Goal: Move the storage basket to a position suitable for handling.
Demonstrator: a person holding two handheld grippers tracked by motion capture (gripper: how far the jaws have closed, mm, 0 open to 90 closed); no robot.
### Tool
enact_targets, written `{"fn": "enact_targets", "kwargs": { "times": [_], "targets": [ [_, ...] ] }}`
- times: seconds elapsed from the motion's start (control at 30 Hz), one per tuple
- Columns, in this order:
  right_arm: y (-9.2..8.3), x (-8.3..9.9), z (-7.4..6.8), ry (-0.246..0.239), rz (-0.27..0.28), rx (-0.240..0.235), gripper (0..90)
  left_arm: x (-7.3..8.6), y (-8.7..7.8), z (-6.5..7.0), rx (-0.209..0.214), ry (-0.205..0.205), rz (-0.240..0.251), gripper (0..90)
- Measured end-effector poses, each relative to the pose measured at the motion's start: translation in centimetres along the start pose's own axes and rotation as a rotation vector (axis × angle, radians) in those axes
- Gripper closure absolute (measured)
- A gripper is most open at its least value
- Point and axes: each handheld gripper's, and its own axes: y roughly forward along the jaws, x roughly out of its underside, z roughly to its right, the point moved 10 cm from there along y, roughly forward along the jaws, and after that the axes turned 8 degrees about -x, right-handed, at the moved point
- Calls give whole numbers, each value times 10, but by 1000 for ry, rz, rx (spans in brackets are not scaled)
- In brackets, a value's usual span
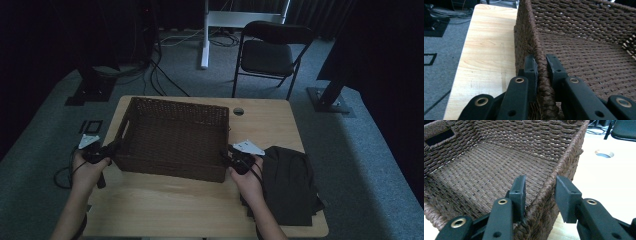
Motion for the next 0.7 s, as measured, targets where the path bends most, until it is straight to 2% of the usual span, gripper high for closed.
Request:
{"fn": "enact_targets", "kwargs": {
  "times": [0.27,0.37,0.57,0.7],
  "targets": [
    [3,-4,10,-17,-7,16,654,7,-9,9,-20,-30,10,811],
    [3,-4,14,6,-3,7,668,11,-14,11,-20,-39,14,808],
    [0,-3,11,24,-12,25,684,14,-19,11,-18,-42,11,806],
    [-5,1,5,18,-9,42,682,15,-20,9,-18,-32,7,808]
  ]
}}
